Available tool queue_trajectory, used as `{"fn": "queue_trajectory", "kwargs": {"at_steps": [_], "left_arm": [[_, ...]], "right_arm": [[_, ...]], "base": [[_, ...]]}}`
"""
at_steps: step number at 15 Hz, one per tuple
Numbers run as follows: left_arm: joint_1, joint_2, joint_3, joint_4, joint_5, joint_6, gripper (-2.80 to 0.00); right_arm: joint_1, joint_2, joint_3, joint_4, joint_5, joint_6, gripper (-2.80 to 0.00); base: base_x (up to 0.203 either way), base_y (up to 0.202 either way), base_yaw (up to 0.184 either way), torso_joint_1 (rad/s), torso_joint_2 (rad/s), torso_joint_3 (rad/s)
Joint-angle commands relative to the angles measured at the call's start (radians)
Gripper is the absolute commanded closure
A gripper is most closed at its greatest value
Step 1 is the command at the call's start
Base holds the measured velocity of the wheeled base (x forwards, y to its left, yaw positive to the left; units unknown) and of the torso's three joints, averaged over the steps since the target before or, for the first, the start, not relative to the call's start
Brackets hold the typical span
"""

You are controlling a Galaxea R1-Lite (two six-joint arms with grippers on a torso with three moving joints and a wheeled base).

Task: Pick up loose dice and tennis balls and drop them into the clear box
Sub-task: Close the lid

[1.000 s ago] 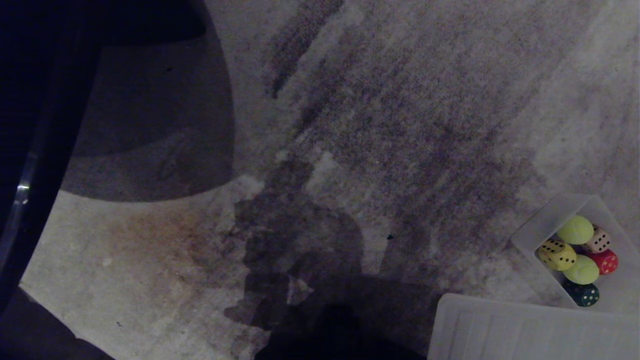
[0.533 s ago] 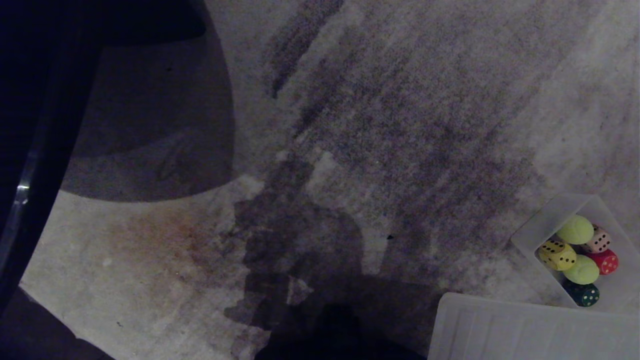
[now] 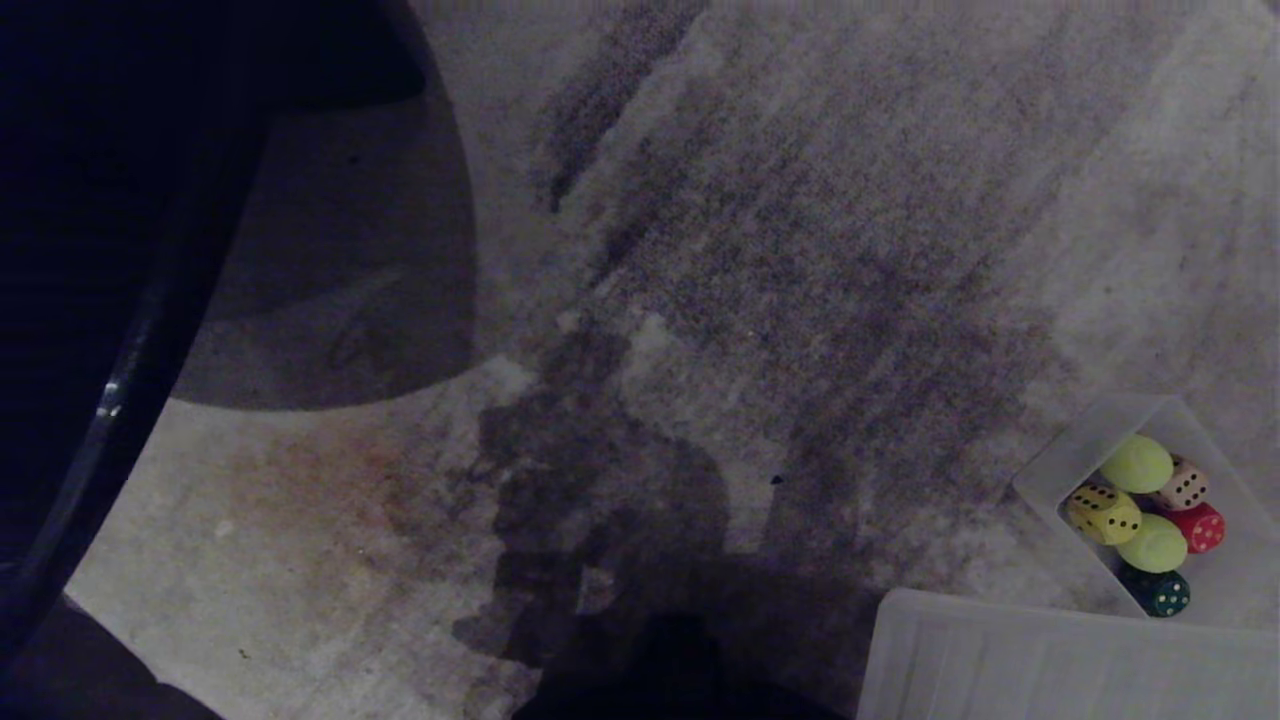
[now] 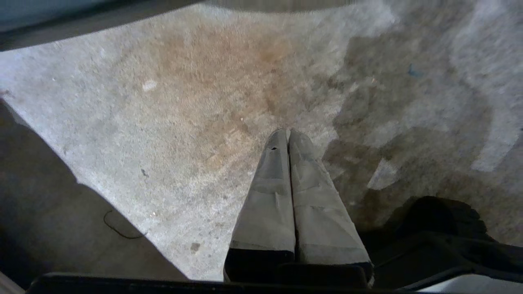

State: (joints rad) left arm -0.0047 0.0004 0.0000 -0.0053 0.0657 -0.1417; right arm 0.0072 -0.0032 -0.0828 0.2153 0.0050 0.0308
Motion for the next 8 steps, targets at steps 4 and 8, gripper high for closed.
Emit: {"fn": "queue_trajectory", "kwargs": {"at_steps": [4,8], "left_arm": [[0.0,0.001,0.002,-0.001,0.0,-0.001,0.0],[0.0,0.001,0.002,-0.001,0.0,-0.001,0.0]], "right_arm": [[0.0,0.002,0.0,0.001,0.0,0.0,0.0],[0.0,0.002,0.0,0.001,0.0,0.0,0.0]], "base": [[0.0,0.0,0.0,0.001,0.0,0.196],[0.0,0.0,0.0,0.0,0.0,0.199]]}}
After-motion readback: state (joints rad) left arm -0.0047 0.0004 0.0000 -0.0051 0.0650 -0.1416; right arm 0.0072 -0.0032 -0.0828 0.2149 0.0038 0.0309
